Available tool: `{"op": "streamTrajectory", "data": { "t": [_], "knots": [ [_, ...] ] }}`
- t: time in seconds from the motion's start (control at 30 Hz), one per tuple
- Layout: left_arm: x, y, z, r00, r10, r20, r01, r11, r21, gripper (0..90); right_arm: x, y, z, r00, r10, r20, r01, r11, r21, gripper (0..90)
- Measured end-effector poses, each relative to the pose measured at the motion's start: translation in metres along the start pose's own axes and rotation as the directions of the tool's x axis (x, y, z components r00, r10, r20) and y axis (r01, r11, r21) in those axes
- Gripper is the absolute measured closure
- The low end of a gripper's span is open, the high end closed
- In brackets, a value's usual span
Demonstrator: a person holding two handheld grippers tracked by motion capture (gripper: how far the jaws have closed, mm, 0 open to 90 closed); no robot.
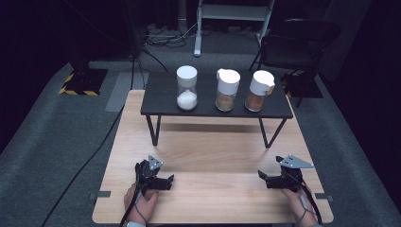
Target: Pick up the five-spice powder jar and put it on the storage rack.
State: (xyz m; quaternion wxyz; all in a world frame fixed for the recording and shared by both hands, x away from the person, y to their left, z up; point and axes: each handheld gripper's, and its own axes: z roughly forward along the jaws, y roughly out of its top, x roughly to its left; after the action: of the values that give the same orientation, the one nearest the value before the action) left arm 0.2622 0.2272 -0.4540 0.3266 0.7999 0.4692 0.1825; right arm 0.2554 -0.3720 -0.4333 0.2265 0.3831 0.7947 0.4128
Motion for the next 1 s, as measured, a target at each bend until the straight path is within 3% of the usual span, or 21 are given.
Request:
{"op": "streamTrajectory", "data": {
  "t": [1.0],
  "knots": [
    [0.000, 0.000, 0.000, 1.0000, 0.000, 0.000, 0.000, 1.0000, 0.000, 0.4, 0.003, -0.005, 0.020, 0.9990, 0.036, -0.026, -0.033, 0.993, 0.111, 1.4]
  ]
}}
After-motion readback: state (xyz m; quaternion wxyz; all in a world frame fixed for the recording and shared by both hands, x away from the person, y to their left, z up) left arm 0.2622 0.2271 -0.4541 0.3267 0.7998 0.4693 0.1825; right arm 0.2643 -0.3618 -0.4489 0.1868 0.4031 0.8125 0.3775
